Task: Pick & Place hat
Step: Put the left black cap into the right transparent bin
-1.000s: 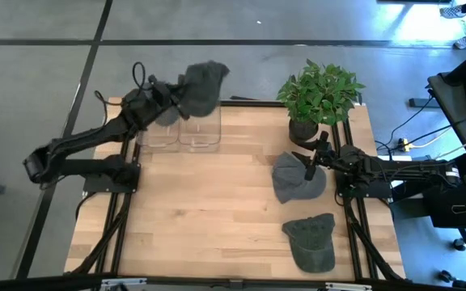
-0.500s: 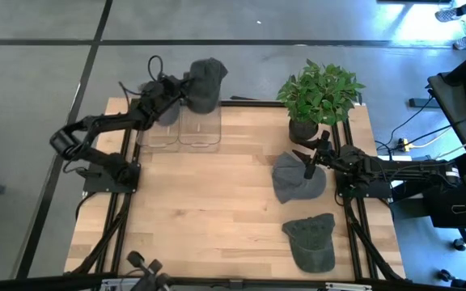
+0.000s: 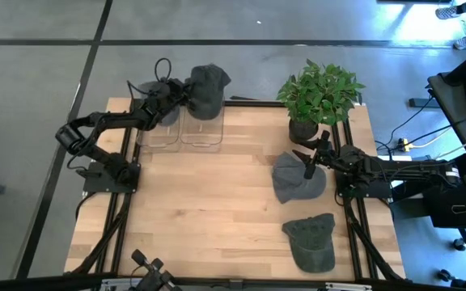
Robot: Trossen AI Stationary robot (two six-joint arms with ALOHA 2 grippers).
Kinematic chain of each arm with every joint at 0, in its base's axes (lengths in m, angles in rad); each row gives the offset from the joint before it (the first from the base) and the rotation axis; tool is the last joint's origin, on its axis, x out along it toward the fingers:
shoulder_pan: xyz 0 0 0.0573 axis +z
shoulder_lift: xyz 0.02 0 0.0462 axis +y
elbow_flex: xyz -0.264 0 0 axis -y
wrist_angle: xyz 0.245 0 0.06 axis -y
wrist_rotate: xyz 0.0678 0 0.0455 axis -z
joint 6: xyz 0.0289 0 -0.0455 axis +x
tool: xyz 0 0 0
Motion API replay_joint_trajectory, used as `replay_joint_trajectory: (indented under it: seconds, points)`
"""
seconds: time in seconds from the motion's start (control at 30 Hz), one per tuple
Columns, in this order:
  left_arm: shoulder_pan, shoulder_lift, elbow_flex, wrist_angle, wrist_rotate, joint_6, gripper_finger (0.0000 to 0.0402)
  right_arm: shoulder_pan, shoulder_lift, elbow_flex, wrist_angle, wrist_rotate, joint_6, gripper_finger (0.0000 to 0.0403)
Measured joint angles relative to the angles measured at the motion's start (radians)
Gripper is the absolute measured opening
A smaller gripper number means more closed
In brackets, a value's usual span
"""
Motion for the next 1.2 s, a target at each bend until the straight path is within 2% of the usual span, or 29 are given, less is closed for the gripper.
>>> replay_joint_trajectory:
  seconds: [0.17,0.5,0.83,1.2]
  points:
    - [0.000,0.000,0.000,-0.046,-0.003,0.029,0.0047,0.000,0.000,0.000,0.000,0.000,0.000,0.0192]
    - [0.000,0.000,0.000,-0.069,-0.098,0.025,0.0100,0.000,0.000,0.000,0.000,0.000,0.000,0.0192]
    - [-0.037,0.000,0.000,-0.050,-0.087,0.072,0.0159,0.000,0.000,0.000,0.000,0.000,0.004,0.0192]
    - [-0.082,-0.091,0.000,-0.014,-0.087,0.148,0.0162,0.000,0.000,0.000,0.000,0.000,0.003,0.0192]
